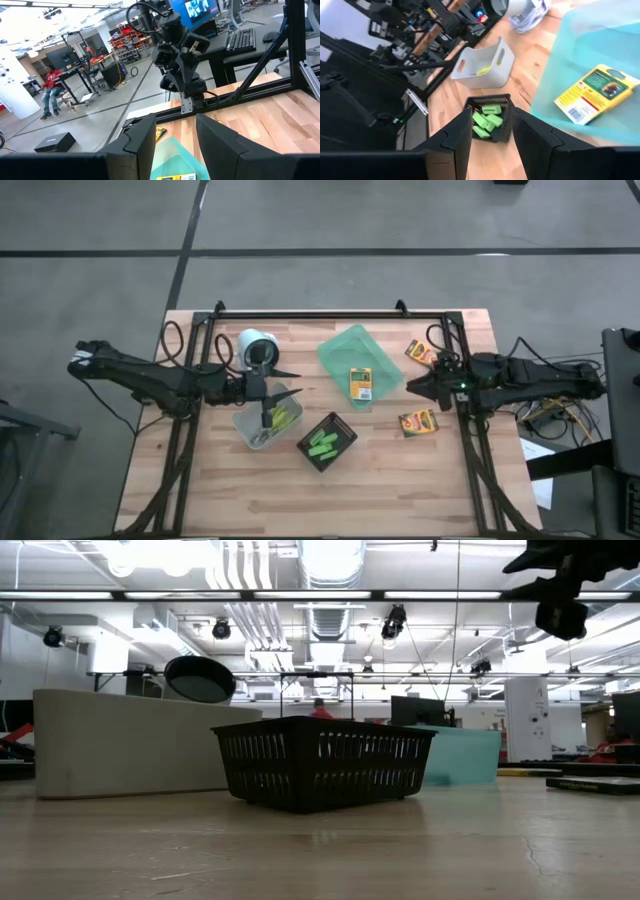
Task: Pick & Place School Supplies
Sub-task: Put the crayon box into the light green bin
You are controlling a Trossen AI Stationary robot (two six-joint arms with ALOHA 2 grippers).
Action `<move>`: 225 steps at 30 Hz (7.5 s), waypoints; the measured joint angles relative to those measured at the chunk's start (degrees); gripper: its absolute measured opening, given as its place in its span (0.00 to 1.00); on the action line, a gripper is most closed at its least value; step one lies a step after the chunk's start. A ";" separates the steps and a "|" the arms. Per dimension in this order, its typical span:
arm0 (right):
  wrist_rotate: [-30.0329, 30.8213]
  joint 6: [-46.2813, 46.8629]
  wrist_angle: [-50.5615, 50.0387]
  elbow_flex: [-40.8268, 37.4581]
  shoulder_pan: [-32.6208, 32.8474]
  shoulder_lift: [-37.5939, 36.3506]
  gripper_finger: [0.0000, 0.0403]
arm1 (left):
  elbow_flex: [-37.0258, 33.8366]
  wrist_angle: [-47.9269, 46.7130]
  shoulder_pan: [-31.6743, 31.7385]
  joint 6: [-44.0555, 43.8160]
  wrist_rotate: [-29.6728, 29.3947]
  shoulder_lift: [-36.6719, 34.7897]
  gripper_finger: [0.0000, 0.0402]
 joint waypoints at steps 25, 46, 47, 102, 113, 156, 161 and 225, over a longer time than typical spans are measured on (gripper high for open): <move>27.71 21.73 -11.41 0.27 29.10 8.89 0.33 | -0.01 0.00 -0.01 -0.01 -0.01 0.00 0.37; 20.45 46.83 -31.85 0.31 30.45 10.66 0.33 | -0.01 -0.01 -0.01 0.00 -0.01 0.00 0.37; 20.45 46.78 -32.33 0.31 30.45 10.65 0.33 | -0.01 0.01 0.01 0.00 -0.01 0.00 0.37; 35.35 -36.87 29.88 0.33 30.44 9.44 0.33 | -0.01 -0.40 -0.01 -0.21 0.00 0.00 0.37; 39.94 -40.45 29.89 0.33 30.44 9.53 0.32 | -0.01 -0.40 -0.01 -5.99 0.36 0.00 0.37; 67.43 -76.86 44.38 5.70 42.75 12.36 0.02 | 30.07 -16.95 12.96 -3.29 23.31 26.21 0.37; 84.67 -84.05 43.95 11.21 45.27 15.41 0.02 | 30.18 -15.38 13.34 -4.48 24.00 27.32 0.37; 21.78 26.90 -43.49 14.38 32.05 9.87 0.02 | 30.11 1.21 14.51 -17.05 36.90 38.62 0.37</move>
